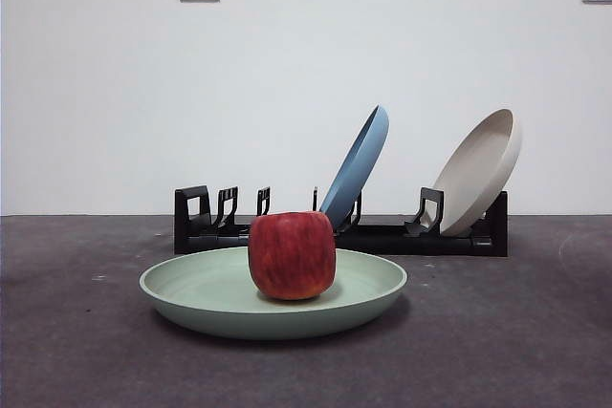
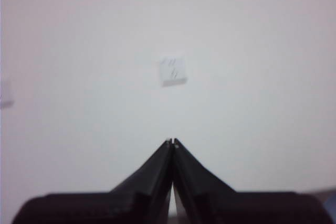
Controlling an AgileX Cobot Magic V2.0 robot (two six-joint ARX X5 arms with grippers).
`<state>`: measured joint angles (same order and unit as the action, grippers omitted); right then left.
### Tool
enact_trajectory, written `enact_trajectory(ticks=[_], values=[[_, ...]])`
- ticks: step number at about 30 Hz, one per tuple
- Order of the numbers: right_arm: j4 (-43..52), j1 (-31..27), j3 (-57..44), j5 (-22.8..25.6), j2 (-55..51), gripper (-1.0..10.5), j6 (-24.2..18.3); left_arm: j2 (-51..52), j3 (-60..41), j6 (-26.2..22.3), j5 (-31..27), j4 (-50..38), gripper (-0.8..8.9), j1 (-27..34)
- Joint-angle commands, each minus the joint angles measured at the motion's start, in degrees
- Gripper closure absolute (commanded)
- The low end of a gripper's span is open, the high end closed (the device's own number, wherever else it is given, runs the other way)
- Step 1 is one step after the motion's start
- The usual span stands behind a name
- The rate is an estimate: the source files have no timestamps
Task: Take the green plate from the plate rack,put the plate on the table,take the apple from the table,put the apple in the plate
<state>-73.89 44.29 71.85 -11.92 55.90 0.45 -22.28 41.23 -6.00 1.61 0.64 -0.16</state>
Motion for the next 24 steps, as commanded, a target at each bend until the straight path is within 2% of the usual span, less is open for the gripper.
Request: enact_trajectory(ticks=[1,4,9,13,20,24], values=[[0.02,0.02,-0.33,0.07,-0.11,9.5,0.11,4.76,-8.76,-0.11,-0.09,0.28,8.17,2.45],[0.0,0.02,-0.33,0.09,-0.11,9.5,0.11,9.4,-16.28,0.22,0.07,0.39,8.17,4.24],[0.02,0.02,-0.33,0.09,-0.11,9.5,0.11,15.23,-27.02,4.42,0.04,0.68,8.17,4.83],[0.02,0.02,-0.33,0.07,-0.11,9.5,0.11,18.14,-33.9,5.64,0.11,0.7,8.17,4.81],[0.02,0.02,-0.33,0.09,-0.11,9.5,0.11,21.68,-40.37,7.87,0.09,1.44,8.17,4.81],[0.02,0.02,-0.33,0.09,-0.11,9.5,0.11,22.16,-41.03,8.92,0.09,4.76,8.17,4.76]])
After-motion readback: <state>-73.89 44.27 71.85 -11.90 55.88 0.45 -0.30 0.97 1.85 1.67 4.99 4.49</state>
